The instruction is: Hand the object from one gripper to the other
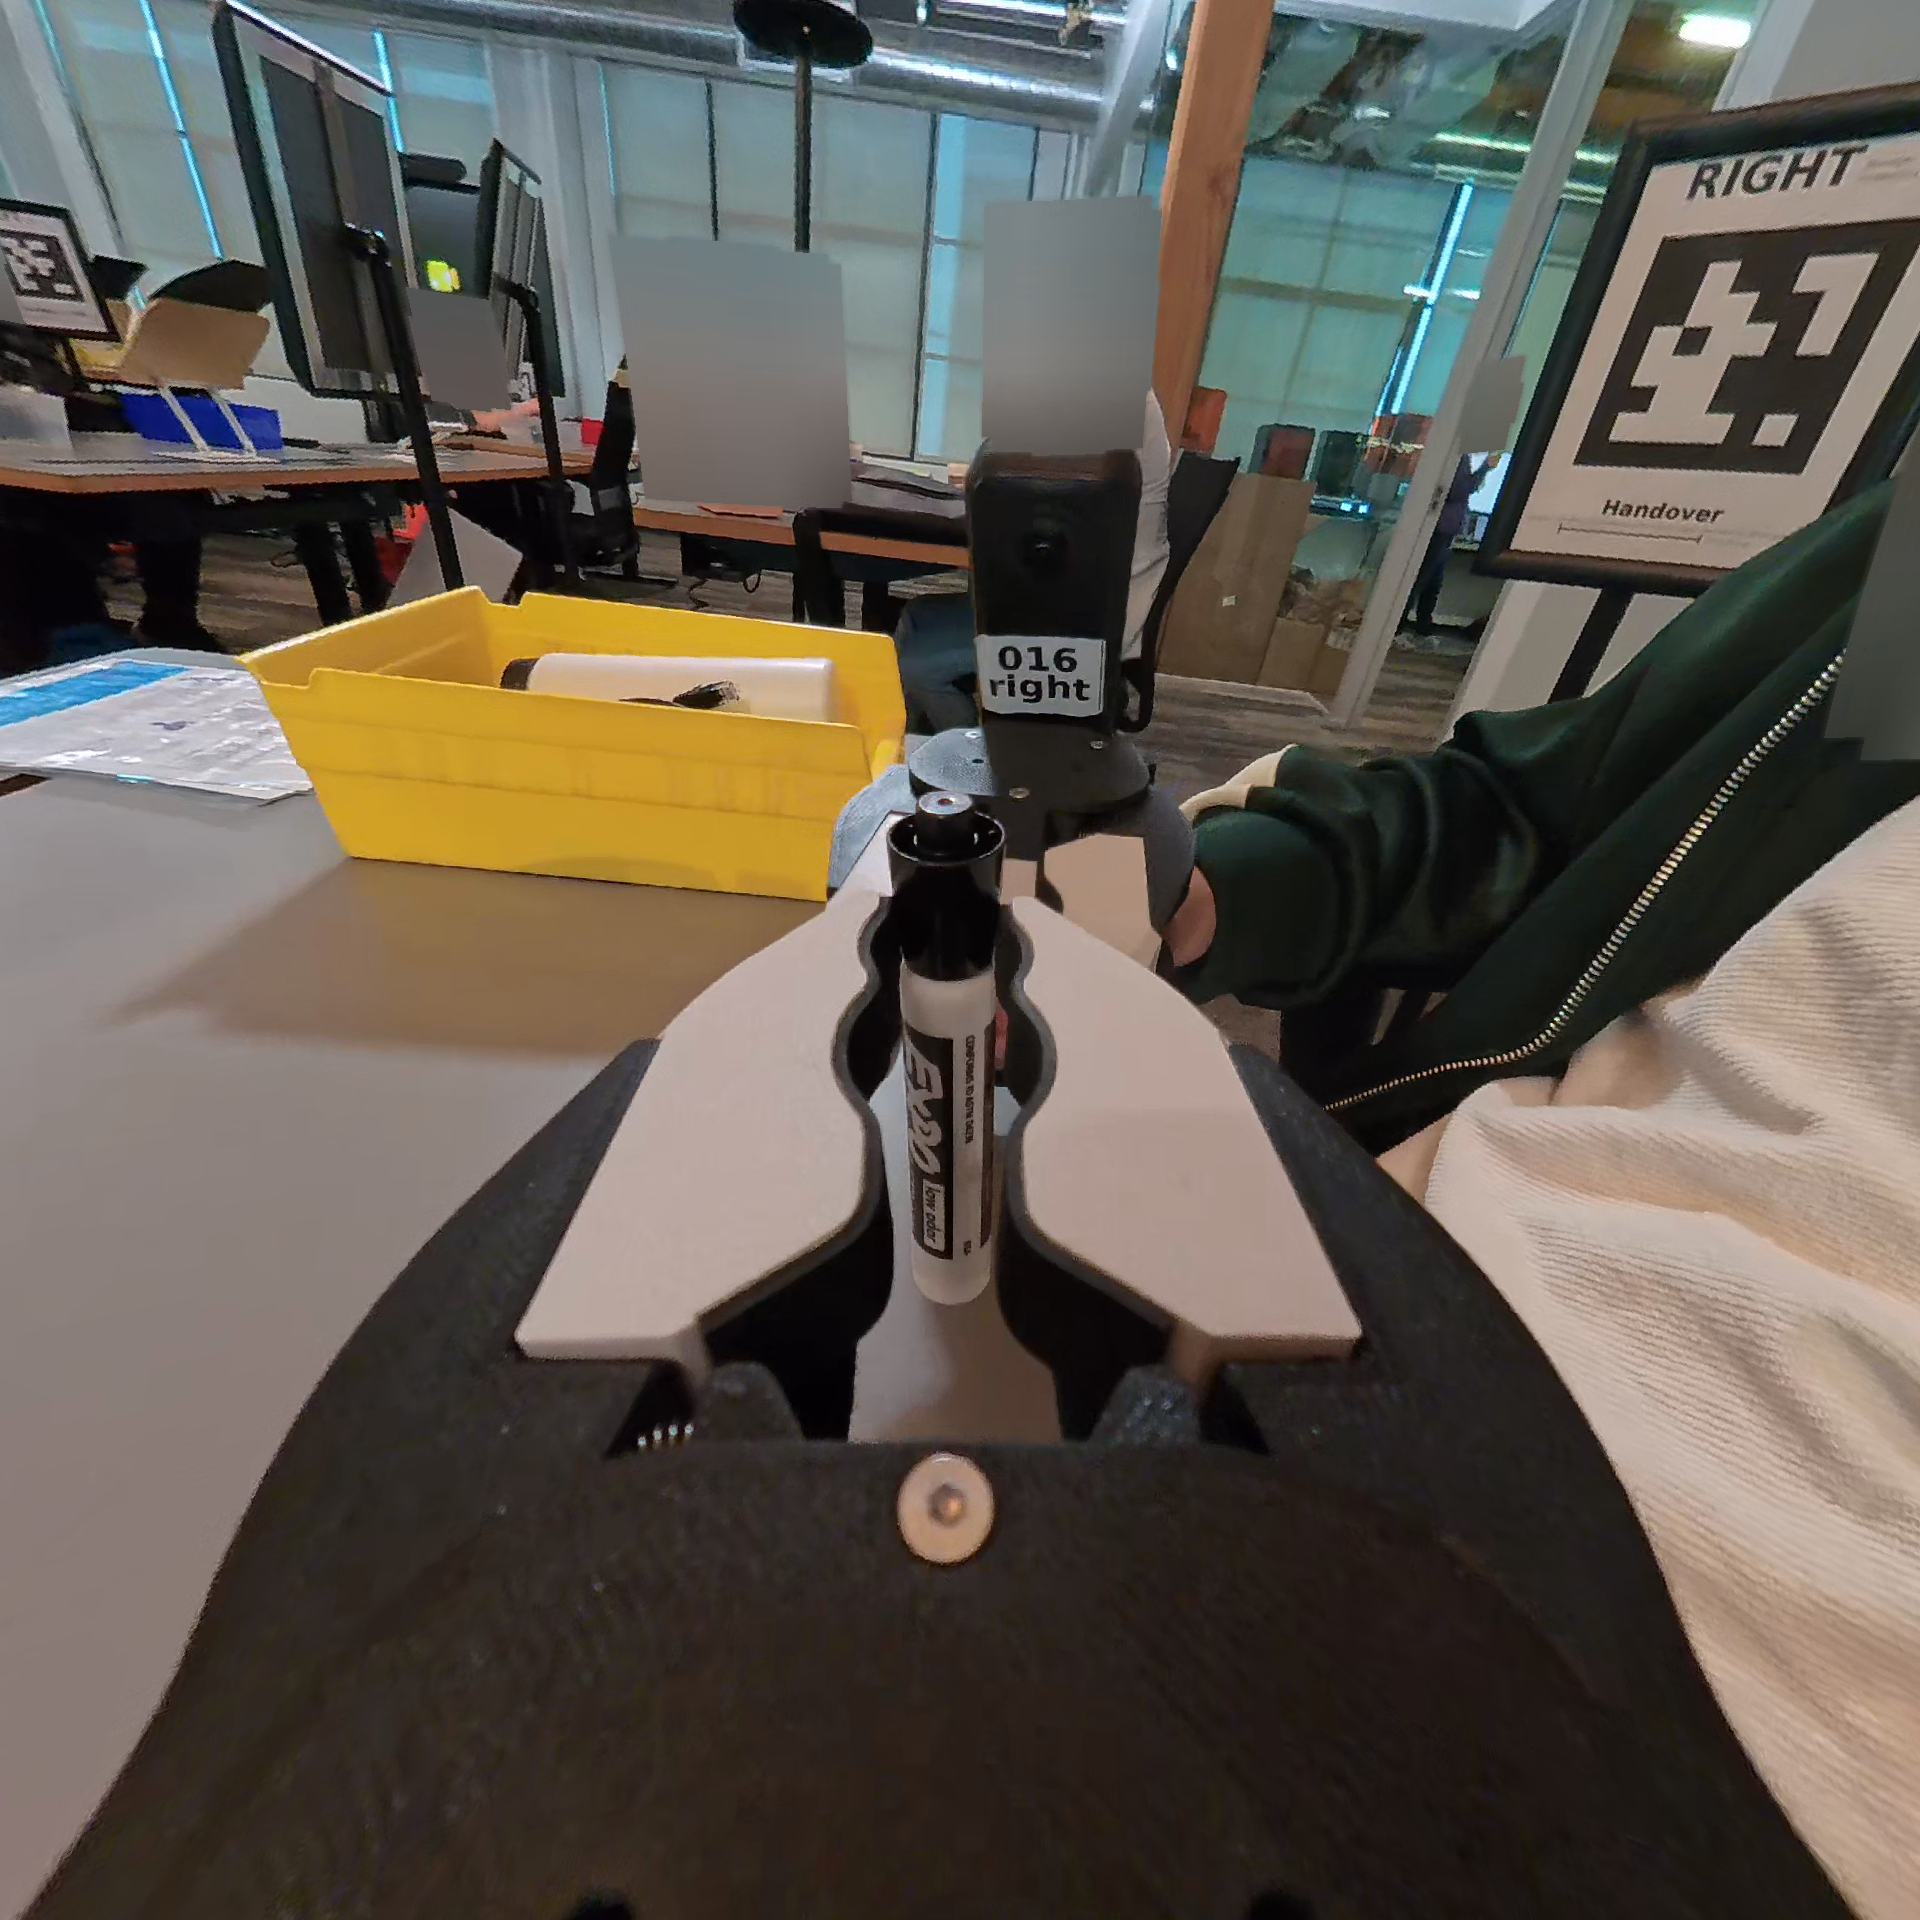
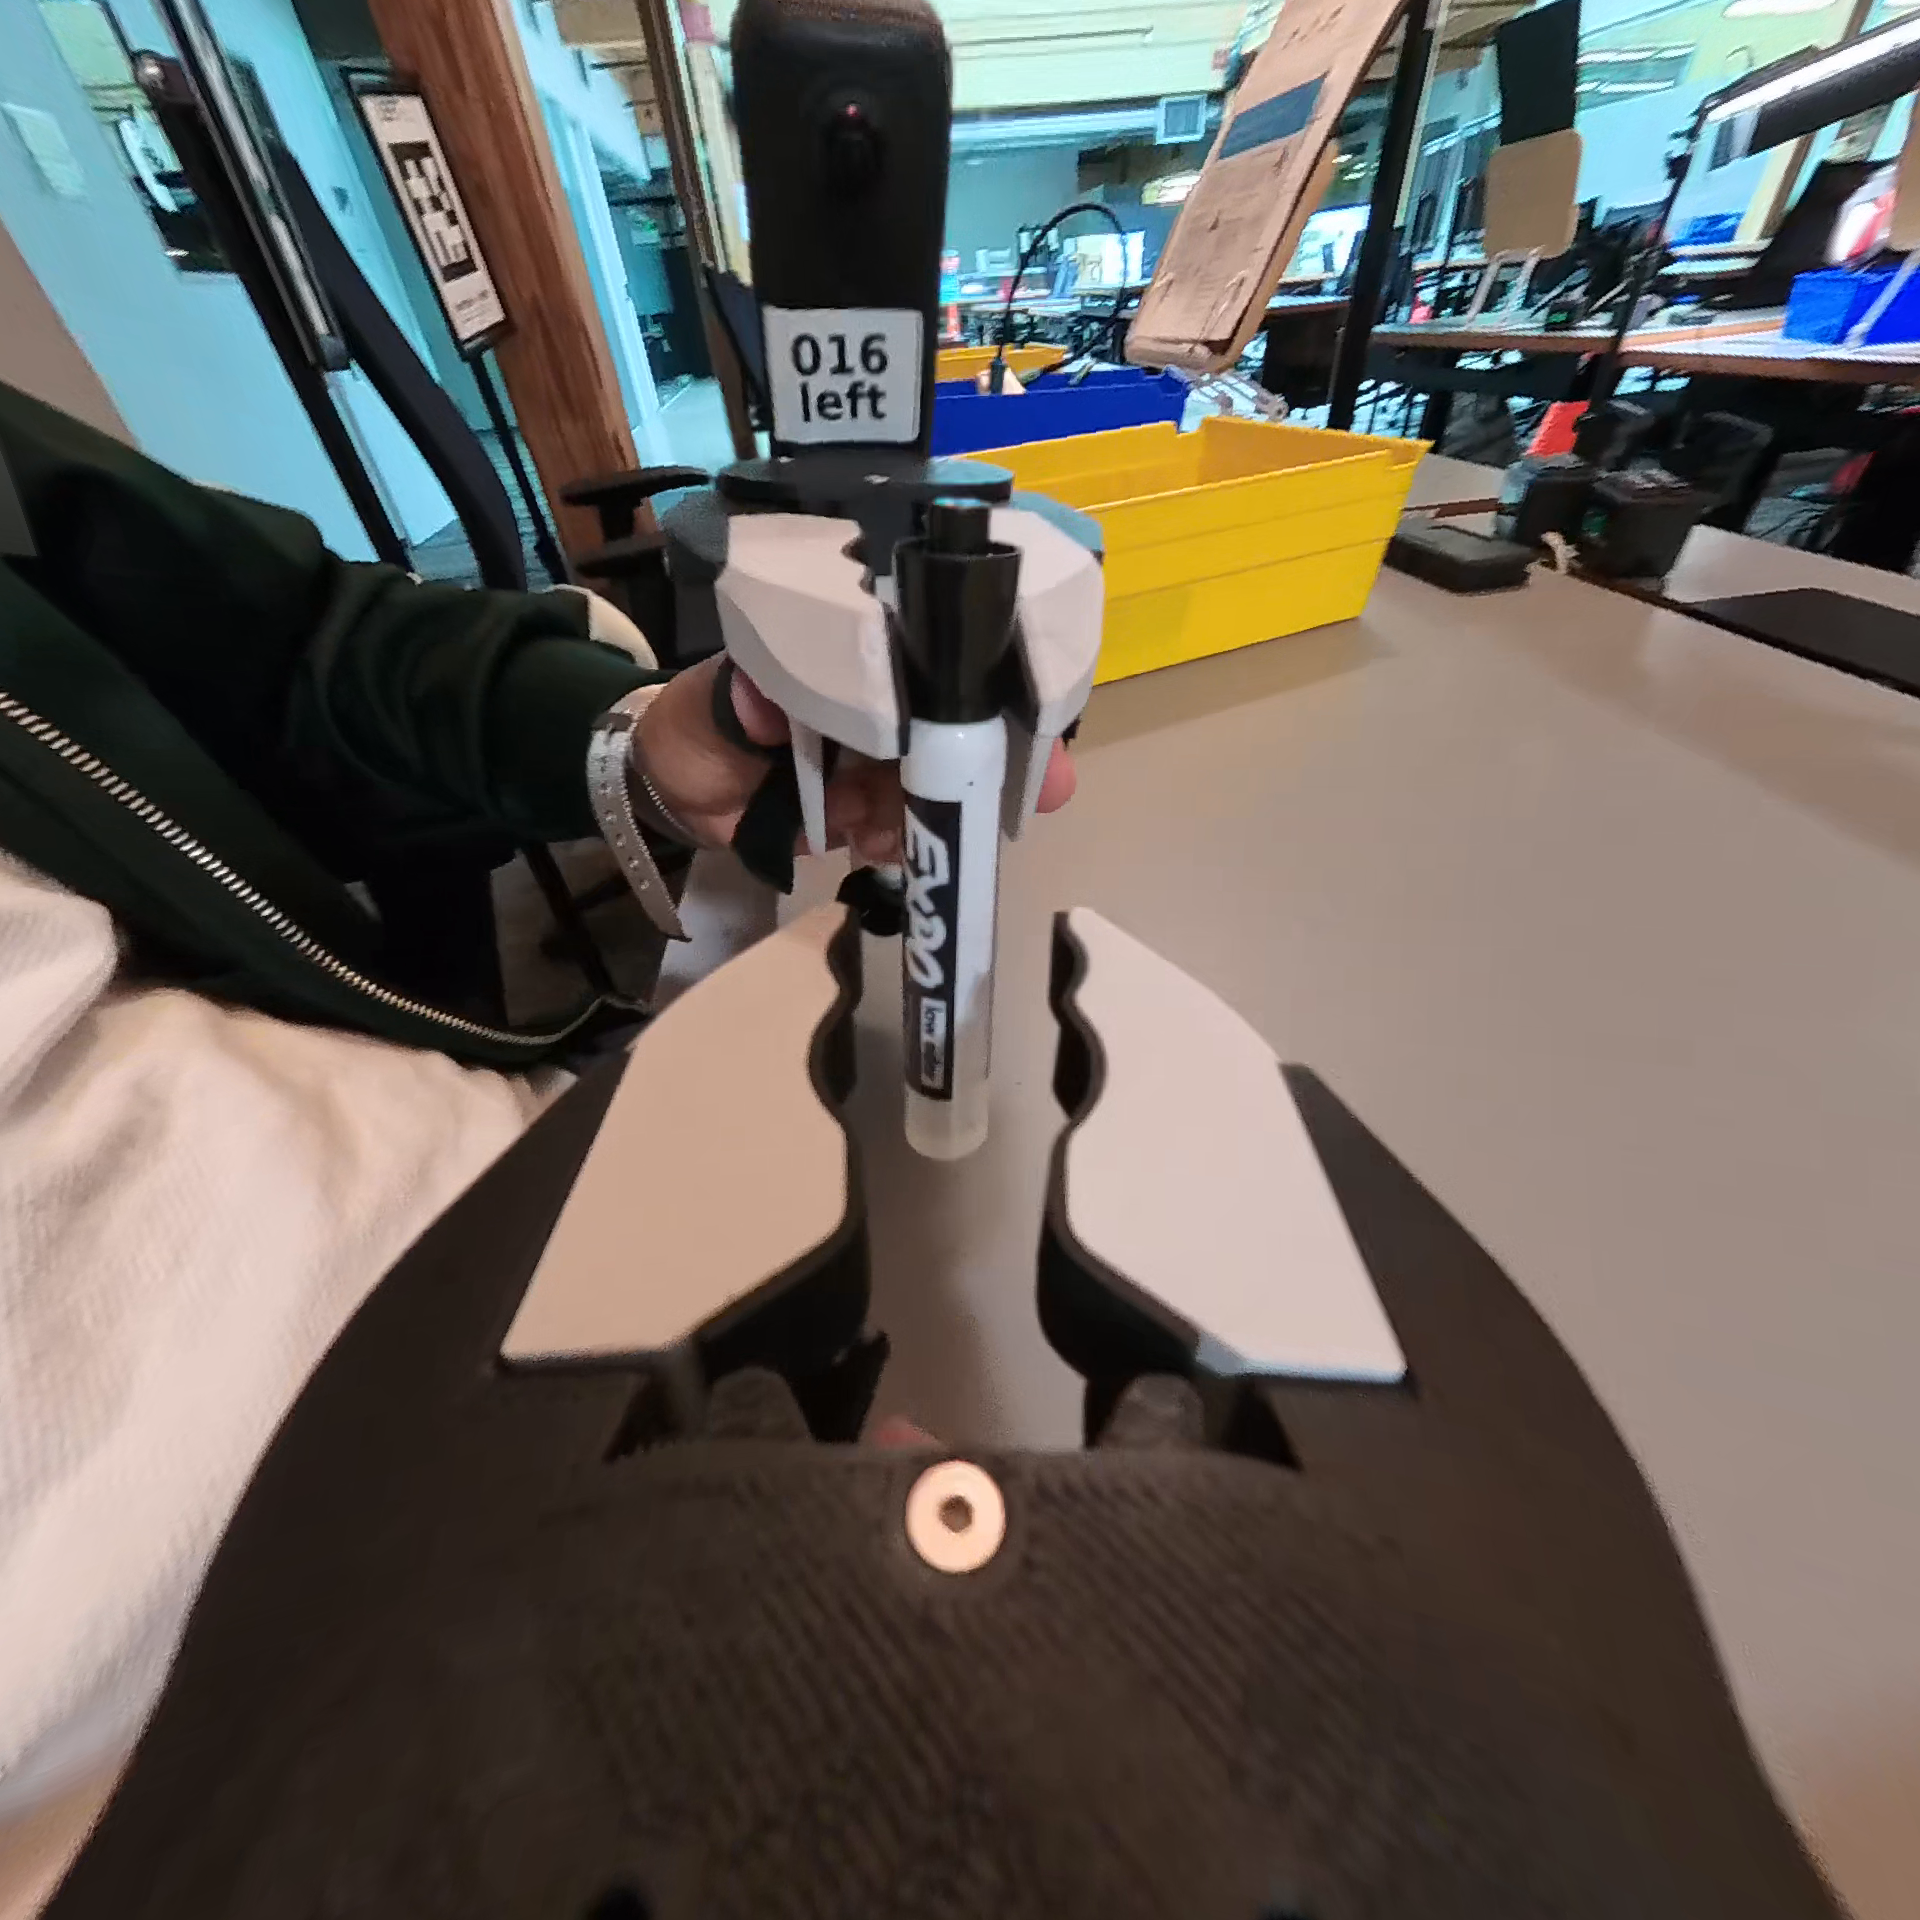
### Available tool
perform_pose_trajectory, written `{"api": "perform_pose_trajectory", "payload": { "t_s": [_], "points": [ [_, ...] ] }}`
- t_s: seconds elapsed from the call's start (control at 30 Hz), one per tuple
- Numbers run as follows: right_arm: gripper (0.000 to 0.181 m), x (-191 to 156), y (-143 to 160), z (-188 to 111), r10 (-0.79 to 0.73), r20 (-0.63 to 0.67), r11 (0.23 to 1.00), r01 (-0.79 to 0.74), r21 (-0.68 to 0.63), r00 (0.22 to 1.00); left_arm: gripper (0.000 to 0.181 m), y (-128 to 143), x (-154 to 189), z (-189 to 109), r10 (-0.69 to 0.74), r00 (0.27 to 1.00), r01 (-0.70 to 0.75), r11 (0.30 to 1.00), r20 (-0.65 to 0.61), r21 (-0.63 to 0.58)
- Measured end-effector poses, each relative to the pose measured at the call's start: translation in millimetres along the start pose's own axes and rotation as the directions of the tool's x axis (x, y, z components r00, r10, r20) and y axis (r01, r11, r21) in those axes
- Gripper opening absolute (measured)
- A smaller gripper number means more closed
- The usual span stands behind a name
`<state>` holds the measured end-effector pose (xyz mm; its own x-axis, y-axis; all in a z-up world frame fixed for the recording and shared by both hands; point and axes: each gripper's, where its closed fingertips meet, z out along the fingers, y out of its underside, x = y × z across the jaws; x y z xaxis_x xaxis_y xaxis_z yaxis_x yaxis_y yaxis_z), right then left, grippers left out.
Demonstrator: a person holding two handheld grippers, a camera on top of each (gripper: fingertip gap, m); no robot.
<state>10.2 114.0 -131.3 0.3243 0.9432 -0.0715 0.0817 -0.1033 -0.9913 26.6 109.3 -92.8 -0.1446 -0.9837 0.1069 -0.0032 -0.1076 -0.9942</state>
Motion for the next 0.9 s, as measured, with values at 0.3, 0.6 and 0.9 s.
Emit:
{"api": "perform_pose_trajectory", "payload": {
  "t_s": [0.3, 0.6, 0.9],
  "points": [
    [0.018, -8, -4, 0, -0.030, 0.032, 0.999, 0.030, 0.014, 0.999, 0.018, 5, 11, 8, 0.072, 0.997, -0.072, 0.997, -0.014, -0.035],
    [0.018, -3, -11, -6, -0.032, 0.001, 0.998, 0.032, 0.048, 0.999, 0.070, -1, -1, 6, 0.084, 0.995, -0.085, 0.996, 0.051, 0.030],
    [0.018, 24, -23, -25, -0.019, -0.135, 0.992, 0.035, 0.118, 0.991, 0.126, 27, -45, -1, -0.083, 0.980, 0.092, 0.995, 0.183, -0.044]
  ]
}}
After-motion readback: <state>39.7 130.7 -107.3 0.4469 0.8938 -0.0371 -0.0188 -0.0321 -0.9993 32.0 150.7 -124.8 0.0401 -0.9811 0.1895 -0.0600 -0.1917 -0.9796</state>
